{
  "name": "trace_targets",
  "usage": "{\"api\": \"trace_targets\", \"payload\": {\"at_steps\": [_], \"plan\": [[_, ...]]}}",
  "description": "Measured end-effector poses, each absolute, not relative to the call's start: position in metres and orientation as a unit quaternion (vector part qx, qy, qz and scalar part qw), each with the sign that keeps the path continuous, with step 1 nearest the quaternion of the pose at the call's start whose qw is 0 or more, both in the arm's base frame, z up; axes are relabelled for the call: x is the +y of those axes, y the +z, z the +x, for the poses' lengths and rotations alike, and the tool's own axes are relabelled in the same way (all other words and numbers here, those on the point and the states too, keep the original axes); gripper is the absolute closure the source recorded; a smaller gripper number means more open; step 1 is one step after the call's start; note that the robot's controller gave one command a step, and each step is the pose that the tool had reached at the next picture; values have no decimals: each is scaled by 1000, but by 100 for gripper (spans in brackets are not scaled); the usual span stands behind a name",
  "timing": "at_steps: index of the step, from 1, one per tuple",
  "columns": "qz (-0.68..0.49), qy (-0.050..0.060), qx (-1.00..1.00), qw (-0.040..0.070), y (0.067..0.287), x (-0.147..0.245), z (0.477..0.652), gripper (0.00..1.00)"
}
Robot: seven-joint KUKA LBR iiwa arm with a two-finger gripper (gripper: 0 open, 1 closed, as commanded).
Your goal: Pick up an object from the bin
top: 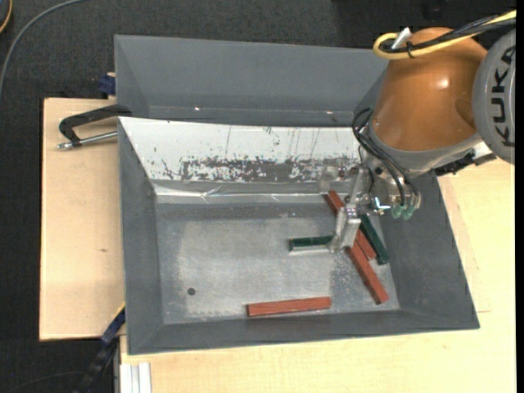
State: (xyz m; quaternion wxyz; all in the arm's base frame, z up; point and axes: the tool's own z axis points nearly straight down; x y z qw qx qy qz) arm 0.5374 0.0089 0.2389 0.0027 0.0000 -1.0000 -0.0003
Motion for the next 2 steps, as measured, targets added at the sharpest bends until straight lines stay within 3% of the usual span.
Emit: {"api": "trace_targets", "payload": {"at_steps": [1, 2], "plan": [[145, -1, -989, 2, 106, -14, 562, 0], [131, -1, -991, 1, 69, -24, 572, 0]]}}
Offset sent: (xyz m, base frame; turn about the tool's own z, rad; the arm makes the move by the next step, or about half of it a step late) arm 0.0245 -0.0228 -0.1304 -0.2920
